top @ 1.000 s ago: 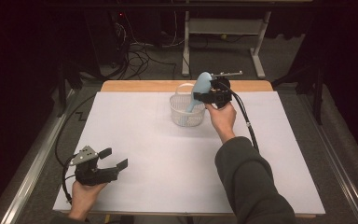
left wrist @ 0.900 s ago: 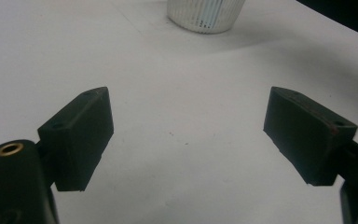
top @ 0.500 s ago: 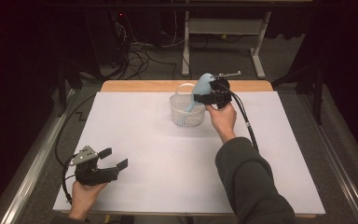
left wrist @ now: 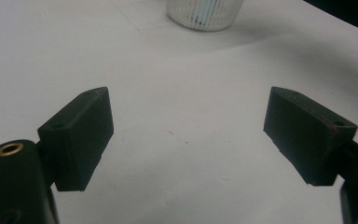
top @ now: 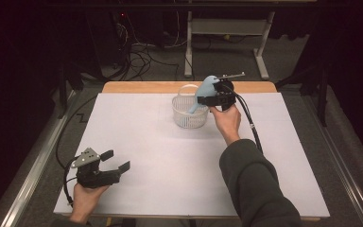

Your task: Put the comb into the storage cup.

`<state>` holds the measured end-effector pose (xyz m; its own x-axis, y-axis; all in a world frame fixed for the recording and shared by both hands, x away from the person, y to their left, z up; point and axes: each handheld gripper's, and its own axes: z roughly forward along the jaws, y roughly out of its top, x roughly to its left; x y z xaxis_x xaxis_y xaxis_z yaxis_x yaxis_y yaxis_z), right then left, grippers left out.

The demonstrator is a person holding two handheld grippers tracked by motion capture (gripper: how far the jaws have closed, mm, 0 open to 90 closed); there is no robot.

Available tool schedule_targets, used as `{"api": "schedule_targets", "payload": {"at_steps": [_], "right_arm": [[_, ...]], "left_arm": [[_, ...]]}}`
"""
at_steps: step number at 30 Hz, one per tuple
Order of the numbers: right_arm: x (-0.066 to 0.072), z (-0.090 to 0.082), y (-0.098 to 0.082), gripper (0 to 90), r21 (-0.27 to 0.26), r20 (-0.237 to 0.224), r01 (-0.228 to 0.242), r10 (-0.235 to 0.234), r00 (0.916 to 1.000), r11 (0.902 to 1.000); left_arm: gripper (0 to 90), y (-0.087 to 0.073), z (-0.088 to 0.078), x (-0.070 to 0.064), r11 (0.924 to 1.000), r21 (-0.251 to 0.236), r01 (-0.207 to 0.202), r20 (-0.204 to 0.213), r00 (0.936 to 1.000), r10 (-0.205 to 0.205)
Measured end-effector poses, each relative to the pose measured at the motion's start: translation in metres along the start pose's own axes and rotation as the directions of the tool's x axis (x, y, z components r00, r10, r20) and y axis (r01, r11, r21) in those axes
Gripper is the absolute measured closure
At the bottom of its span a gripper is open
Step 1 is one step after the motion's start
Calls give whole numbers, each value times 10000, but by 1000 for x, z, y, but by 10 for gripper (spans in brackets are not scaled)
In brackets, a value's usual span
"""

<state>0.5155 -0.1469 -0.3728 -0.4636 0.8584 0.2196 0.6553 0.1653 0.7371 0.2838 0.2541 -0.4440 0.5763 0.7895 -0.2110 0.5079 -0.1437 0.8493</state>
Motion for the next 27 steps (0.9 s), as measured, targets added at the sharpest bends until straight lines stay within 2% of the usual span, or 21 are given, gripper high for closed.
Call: {"api": "schedule_targets", "payload": {"at_steps": [8,13,18,27], "right_arm": [[0,-1,-1,365,-44,68,134,-134,9999,9999],[0,-3,-3,331,-110,273,264,-261,9993,9996],[-3,-5,-5,322,-78,176,336,-334,9993,9994],[-3,-6,-7,297,-167,25,423,-423,9991,9990]], "left_arm": [[150,0,-1,1,10000,-65,42,-39,10000,-43],[150,0,-2,1,9999,-87,58,-52,10000,-59],[150,-1,-1,0,10000,-14,-21,-62,10000,21],[150,-1,-2,2,9999,-72,114,-82,9999,-114]]}}
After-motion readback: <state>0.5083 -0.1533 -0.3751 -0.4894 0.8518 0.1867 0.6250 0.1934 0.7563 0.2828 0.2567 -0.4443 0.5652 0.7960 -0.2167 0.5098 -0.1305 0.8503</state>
